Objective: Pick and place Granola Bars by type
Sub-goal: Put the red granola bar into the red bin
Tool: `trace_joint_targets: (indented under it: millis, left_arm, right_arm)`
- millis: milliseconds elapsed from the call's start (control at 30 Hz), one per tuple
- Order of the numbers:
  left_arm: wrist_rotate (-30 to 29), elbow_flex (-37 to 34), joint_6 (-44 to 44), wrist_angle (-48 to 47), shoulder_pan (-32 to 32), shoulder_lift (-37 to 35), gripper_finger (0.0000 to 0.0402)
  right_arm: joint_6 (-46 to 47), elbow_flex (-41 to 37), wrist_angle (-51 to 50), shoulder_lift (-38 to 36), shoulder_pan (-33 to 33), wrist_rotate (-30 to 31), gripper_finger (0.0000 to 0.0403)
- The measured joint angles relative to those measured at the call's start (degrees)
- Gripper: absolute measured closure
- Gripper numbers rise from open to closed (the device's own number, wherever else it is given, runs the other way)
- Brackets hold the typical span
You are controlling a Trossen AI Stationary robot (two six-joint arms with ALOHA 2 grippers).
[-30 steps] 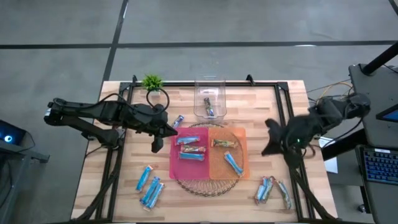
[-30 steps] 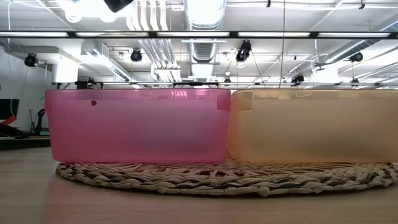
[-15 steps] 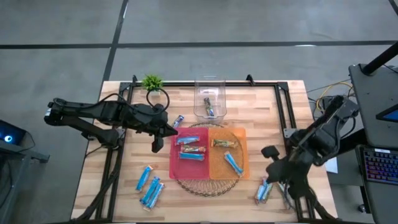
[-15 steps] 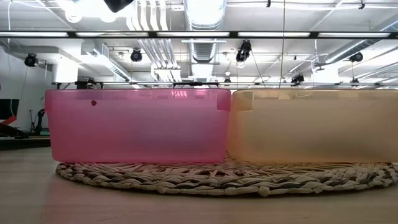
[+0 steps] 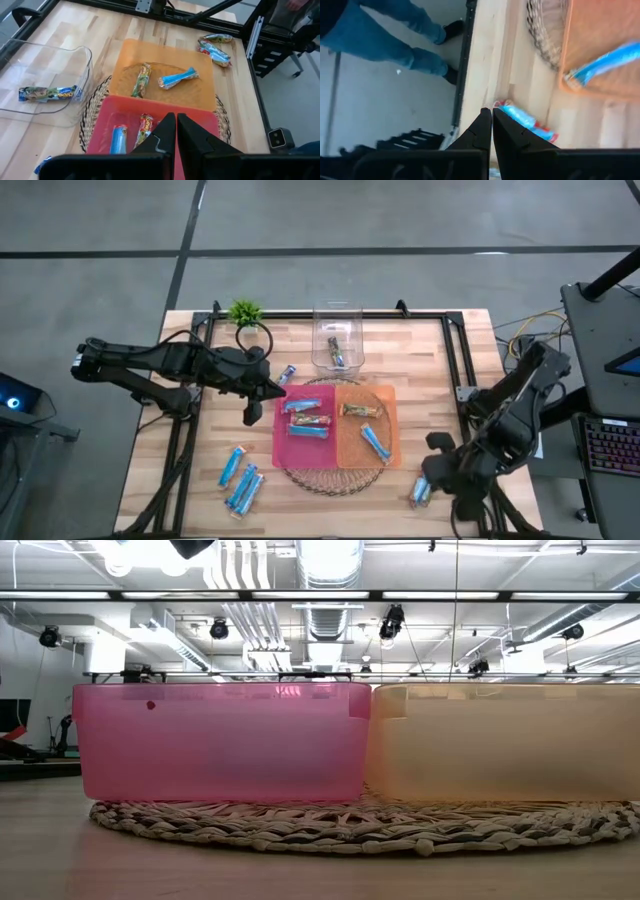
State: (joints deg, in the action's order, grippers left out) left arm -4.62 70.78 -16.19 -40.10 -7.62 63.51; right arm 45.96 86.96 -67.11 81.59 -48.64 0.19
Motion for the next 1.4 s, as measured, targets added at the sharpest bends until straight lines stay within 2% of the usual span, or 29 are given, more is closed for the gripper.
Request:
trace_joint_targets:
  millis: [167,300,600,767,867,1000,1267,1400]
  left_arm:
    - [0.01,0.00,1.10,-0.10,0.00,0.00,0.0401]
    - [0.00,0.00,1.16,-0.81,-0.01,0.00,0.0401]
    - [0.02,0.00,1.10,-1.11,-0.02,0.02,0.0401]
    - [0.02,0.00,1.08,-1.08,-0.04,0.02,0.0401]
    - [0.02,0.00,1.06,-1.09,-0.04,0.02,0.0401]
    - [0.02,0.00,1.04,-1.11,-0.04,0.02,0.0401]
    - [0.02,0.00,1.01,-1.11,-0.04,0.02,0.0401]
    - [0.02,0.00,2.46,-1.21,-0.04,0.02,0.0401]
  right_arm:
    - [12.71,-0.01,-0.06,0.98,-0.33,0.83,0.0394]
    - [28.35,-0.42,-0.47,1.39,-0.38,3.75,0.0394]
    - [59.08,-0.85,-0.44,3.13,-3.47,16.02,0.0394]
    - [71.86,-0.85,-0.47,6.52,-4.79,17.93,0.0394]
    - [76.21,-0.81,-0.46,9.39,-5.03,16.75,0.0394]
    - [77.59,-0.71,-0.24,11.67,-3.94,10.15,0.0394]
    - [77.07,-0.35,-1.12,12.14,-3.62,10.11,0.0394]
    - [73.12,-0.35,-2.74,11.80,-4.44,9.59,0.0394]
